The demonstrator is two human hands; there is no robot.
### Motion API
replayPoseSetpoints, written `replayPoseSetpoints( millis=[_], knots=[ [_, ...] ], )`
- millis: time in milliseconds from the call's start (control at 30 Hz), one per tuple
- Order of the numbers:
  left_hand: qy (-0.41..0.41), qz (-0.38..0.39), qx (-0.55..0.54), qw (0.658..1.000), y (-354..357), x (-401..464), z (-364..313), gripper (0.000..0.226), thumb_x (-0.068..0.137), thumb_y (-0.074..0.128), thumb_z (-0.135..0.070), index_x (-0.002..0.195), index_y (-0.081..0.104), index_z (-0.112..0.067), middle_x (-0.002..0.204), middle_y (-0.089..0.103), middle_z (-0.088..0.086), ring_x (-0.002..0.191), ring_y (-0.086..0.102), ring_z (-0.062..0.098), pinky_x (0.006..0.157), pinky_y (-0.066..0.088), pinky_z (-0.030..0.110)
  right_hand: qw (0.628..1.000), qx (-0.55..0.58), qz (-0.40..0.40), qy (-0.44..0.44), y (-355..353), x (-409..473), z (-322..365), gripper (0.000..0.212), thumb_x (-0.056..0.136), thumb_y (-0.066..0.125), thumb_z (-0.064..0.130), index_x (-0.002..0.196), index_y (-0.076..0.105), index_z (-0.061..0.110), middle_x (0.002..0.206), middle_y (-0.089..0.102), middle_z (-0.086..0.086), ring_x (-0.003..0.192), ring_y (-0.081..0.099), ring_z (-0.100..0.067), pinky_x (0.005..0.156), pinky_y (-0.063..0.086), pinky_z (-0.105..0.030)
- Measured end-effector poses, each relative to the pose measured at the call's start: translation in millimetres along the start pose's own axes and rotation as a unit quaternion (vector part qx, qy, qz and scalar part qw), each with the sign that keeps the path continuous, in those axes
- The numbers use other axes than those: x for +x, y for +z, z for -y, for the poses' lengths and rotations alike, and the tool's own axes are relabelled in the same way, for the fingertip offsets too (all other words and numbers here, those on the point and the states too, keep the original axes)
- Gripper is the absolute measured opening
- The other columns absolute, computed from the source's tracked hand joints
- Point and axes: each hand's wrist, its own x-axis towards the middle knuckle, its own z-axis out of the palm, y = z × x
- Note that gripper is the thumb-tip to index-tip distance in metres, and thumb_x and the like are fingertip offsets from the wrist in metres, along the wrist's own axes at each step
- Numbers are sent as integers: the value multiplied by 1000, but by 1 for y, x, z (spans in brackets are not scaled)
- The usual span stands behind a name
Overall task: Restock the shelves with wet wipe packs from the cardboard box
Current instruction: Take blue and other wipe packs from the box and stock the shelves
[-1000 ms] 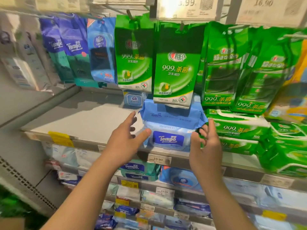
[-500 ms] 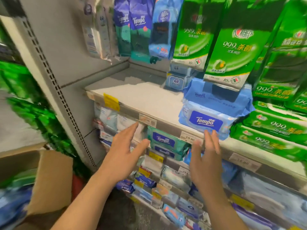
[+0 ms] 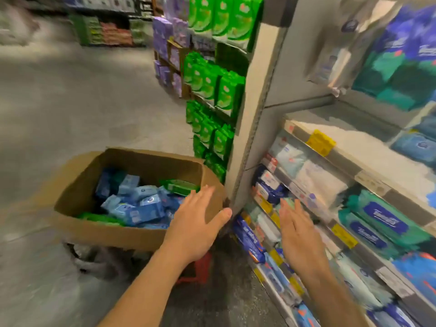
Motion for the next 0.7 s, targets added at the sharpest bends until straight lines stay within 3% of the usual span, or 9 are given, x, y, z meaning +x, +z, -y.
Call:
replayPoseSetpoints(
  millis=[100, 200, 367, 500, 600, 700],
  knots=[
    [-63, -35, 18, 997, -45, -29, 49, 114, 68, 17, -98, 162, 23, -35, 169, 19, -16, 158, 9, 13, 127, 16, 45, 997, -5, 69, -25, 47, -7, 51, 66, 97, 17, 64, 156, 34, 39, 166, 12, 15, 157, 7, -11, 128, 8, -37],
    [-108, -76, 18, 991, -82, -53, 89, 113, 68, 19, -95, 161, 26, -32, 168, 21, -14, 157, 11, 15, 128, 15, 42, 991, 17, 114, -65, 88, -12, 90, 77, 89, 15, 71, 155, 38, 38, 168, 20, 8, 158, 8, -12, 129, 12, -43],
    [-167, -114, 8, 979, -119, -77, 140, 106, 72, 18, -91, 161, 27, -34, 167, 26, -11, 155, 17, 17, 126, 17, 41, 978, 16, 168, -120, 131, -14, 148, 58, 103, 28, 51, 157, 37, 32, 162, 28, 11, 153, 13, -2, 128, 12, -34],
    [-199, -136, -9, 970, -136, -82, 170, 110, 71, 21, -97, 159, 32, -32, 164, 34, -7, 152, 23, 17, 124, 21, 40, 971, 10, 205, -122, 164, 6, 171, 72, 92, 25, 66, 157, 33, 37, 167, 23, 6, 156, 14, -9, 123, 15, -29],
    [-237, -118, -43, 963, -145, -76, 188, 106, 71, 25, -90, 160, 29, -33, 165, 31, -8, 152, 20, 13, 123, 19, 39, 968, 8, 223, -113, 187, 32, 179, 58, 103, 36, 55, 158, 34, 36, 165, 30, 10, 153, 24, -9, 112, 24, -23],
    [-255, -100, -58, 960, -155, -54, 203, 102, 74, 31, -92, 160, 27, -38, 166, 28, -8, 153, 16, 13, 124, 18, 41, 971, 29, 217, -95, 210, 64, 182, 55, 105, 40, 50, 157, 37, 34, 159, 40, 12, 146, 39, -13, 110, 34, -29]
  ],
)
